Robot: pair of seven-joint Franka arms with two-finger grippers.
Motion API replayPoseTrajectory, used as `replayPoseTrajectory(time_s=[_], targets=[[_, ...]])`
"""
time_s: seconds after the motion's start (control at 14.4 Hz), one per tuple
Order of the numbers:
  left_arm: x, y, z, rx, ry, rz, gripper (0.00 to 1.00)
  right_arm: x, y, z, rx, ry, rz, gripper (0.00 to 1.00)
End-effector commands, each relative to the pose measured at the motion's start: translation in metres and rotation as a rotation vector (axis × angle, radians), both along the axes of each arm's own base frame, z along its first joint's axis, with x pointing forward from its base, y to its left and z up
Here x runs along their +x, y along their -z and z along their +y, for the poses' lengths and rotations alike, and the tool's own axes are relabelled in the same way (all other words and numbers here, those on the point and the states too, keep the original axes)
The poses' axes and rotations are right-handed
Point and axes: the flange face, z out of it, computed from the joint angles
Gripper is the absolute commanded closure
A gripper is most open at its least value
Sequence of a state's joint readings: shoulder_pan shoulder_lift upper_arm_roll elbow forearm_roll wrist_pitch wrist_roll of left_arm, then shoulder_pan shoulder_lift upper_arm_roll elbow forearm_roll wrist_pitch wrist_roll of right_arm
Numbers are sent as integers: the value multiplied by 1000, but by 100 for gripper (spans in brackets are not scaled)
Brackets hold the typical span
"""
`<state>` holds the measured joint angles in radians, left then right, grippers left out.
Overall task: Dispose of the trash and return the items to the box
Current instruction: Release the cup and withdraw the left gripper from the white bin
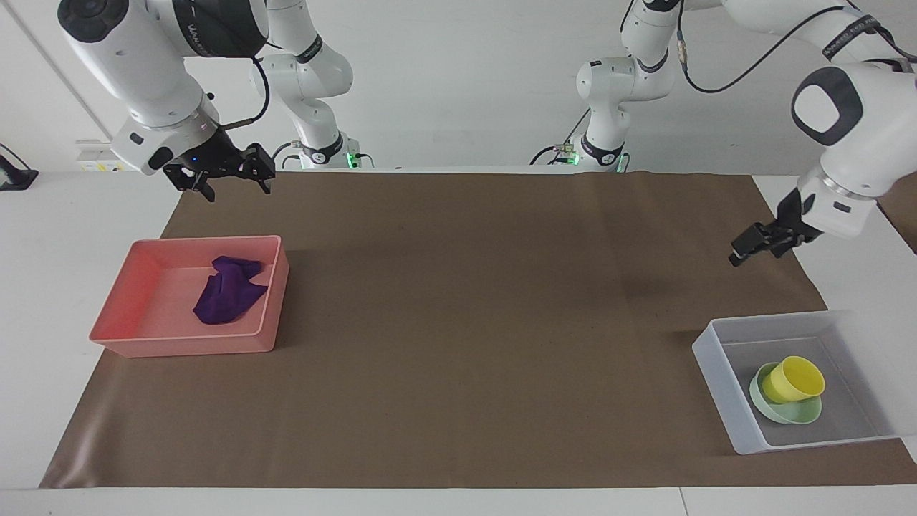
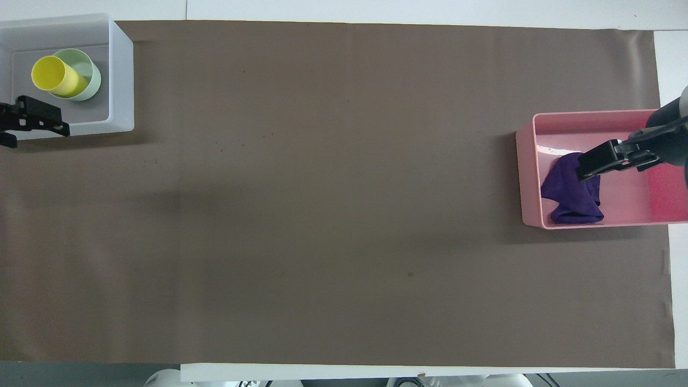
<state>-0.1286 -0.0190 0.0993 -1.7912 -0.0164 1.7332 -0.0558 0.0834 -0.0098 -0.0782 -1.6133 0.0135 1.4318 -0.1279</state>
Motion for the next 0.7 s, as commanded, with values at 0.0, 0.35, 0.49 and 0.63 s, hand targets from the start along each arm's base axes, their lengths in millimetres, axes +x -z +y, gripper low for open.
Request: replayPoseTrajectory(time_s=[0.0, 0.35, 0.49, 0.63], targets=[[-26, -26, -19, 39, 101, -54, 0, -7, 2, -5, 1, -17, -28, 0], [9, -70, -14, 15, 97, -33, 0, -7, 2, -7, 1, -15, -26, 0], [10, -71, -2, 10, 77, -36, 0, -7, 2, -7, 1, -15, -26, 0], [9, -71, 0, 11, 118, -33, 0, -7, 2, -6, 1, -15, -26, 0]])
